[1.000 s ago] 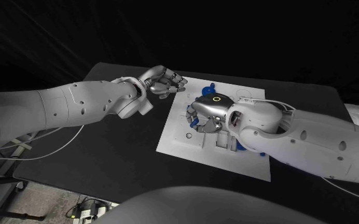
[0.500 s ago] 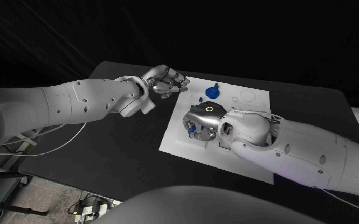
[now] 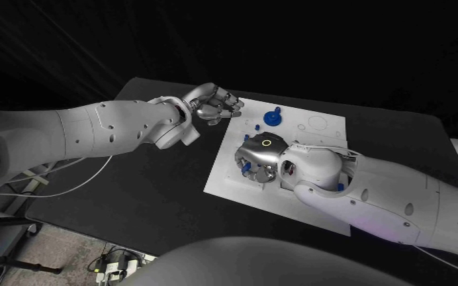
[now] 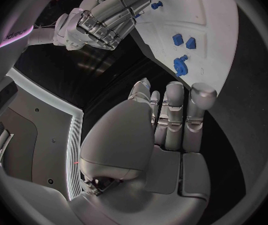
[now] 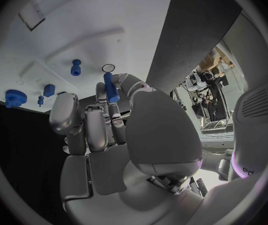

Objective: Assemble the parts on the task board

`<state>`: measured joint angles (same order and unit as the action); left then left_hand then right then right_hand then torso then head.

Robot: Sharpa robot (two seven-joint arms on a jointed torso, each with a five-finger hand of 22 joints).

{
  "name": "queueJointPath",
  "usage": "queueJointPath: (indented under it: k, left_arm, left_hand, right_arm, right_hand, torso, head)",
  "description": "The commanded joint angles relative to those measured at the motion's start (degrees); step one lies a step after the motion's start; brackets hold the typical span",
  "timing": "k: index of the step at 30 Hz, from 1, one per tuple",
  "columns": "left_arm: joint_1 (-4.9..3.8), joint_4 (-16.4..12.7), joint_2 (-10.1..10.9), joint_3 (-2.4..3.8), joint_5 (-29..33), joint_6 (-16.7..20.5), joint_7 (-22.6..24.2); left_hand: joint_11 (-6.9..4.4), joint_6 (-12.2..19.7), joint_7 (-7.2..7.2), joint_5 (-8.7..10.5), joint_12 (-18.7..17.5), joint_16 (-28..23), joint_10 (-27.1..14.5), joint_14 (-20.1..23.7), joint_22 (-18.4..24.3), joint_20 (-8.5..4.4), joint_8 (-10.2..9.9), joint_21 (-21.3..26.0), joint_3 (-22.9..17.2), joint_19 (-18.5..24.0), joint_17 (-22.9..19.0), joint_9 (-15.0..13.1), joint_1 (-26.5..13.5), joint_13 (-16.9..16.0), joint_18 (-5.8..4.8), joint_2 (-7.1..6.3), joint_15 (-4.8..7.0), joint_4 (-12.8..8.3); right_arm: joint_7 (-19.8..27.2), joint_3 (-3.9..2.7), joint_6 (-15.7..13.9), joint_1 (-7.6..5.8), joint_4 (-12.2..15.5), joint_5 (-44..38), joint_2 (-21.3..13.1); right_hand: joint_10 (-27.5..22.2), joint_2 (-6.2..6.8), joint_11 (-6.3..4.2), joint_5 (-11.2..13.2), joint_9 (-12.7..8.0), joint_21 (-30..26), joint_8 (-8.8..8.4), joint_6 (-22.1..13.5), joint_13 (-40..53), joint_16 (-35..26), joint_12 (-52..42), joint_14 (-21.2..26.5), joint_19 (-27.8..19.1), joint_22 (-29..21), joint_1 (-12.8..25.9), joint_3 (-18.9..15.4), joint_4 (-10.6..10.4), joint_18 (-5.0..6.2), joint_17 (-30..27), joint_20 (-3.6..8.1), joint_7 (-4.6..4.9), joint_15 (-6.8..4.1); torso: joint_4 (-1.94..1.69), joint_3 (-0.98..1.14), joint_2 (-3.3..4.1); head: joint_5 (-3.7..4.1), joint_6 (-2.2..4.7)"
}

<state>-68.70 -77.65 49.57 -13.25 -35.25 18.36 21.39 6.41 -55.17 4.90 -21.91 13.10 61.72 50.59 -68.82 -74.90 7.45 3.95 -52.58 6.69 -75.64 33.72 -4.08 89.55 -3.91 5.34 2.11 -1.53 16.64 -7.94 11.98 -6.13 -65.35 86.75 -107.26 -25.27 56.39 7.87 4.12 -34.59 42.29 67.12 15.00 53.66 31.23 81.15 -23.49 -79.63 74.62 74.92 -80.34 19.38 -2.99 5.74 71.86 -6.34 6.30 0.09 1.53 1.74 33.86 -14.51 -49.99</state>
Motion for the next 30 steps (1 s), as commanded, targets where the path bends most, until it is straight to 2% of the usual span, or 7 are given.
queueJointPath:
  k: [1,15,30]
  left_arm:
    - [-0.01,0.0,-0.2,0.04,-0.2,-0.6,0.1]
    - [-0.01,0.2,-0.3,0.04,-0.3,-0.9,-0.2]
    - [-0.01,0.3,-0.5,0.04,-0.4,-1.2,-0.3]
  left_hand:
    - [0.38,0.0,0.24,-0.19,0.3,-0.2,0.1,0.5,-6.4,0.00,-0.2,0.3,0.4,0.4,0.0,0.0,0.3,0.1,1.13,0.18,-0.01,0.1]
    - [0.38,0.0,0.24,-0.21,0.3,-0.2,0.1,0.5,-6.4,0.00,-0.2,0.2,0.4,0.4,-0.1,0.1,0.3,0.1,1.12,0.20,-0.02,0.1]
    - [0.39,0.0,0.21,-0.30,0.3,-0.2,0.0,0.5,-6.4,0.03,-0.2,0.3,0.4,0.4,-0.1,0.1,0.4,0.1,1.12,0.25,-0.05,0.1]
  right_arm:
    - [-0.3,-0.02,2.7,0.07,0.3,0.1,-0.1]
    - [-0.6,-0.01,4.0,0.16,0.0,0.5,0.2]
    - [-2.0,0.00,4.5,0.29,0.0,-0.6,0.2]
  right_hand:
    - [0.0,-0.12,-0.31,0.3,-0.1,0.3,-0.43,-0.4,-0.1,0.1,0.3,-0.5,0.5,8.3,0.4,0.3,0.2,-0.55,0.0,0.00,0.09,0.02]
    - [-0.1,-0.12,-0.30,0.5,-0.2,0.0,-0.66,-0.4,-0.1,-0.1,0.5,-0.3,0.3,8.2,0.5,0.5,0.3,-0.50,-0.3,0.00,0.07,0.02]
    - [-0.5,-0.10,-0.13,0.6,-0.3,-1.1,-1.20,-0.5,-0.2,-0.6,0.9,0.3,-0.5,7.9,0.5,1.0,0.8,-0.26,-1.1,-0.03,-0.06,0.11]
  torso:
    - [0.00,0.01,-0.01]
    - [-0.02,-0.01,0.00]
    - [0.00,-0.02,0.00]
  head:
    - [-0.10,-0.01]
    - [-0.56,-0.01]
    - [-0.62,-0.01]
